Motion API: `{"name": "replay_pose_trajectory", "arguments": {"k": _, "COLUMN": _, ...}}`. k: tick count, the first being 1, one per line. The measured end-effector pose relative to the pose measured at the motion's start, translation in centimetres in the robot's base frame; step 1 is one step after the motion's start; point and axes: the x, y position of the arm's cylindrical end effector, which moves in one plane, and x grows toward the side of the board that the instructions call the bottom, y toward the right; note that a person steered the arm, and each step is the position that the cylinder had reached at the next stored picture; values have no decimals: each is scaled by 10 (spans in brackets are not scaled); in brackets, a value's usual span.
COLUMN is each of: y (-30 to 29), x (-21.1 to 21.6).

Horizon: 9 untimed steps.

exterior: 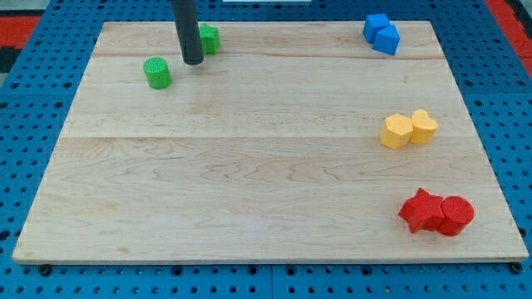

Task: Slide the green circle towards the left center of the board

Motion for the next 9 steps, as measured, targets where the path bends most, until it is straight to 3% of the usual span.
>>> {"name": "replay_pose_trajectory", "arguments": {"k": 1, "y": -51, "x": 6}}
{"name": "replay_pose_trajectory", "arguments": {"k": 3, "y": -69, "x": 68}}
{"name": "replay_pose_trajectory", "arguments": {"k": 5, "y": -49, "x": 33}}
{"name": "replay_pose_trajectory", "arguments": {"k": 6, "y": -28, "x": 45}}
{"name": "replay_pose_trajectory", "arguments": {"k": 9, "y": -124, "x": 89}}
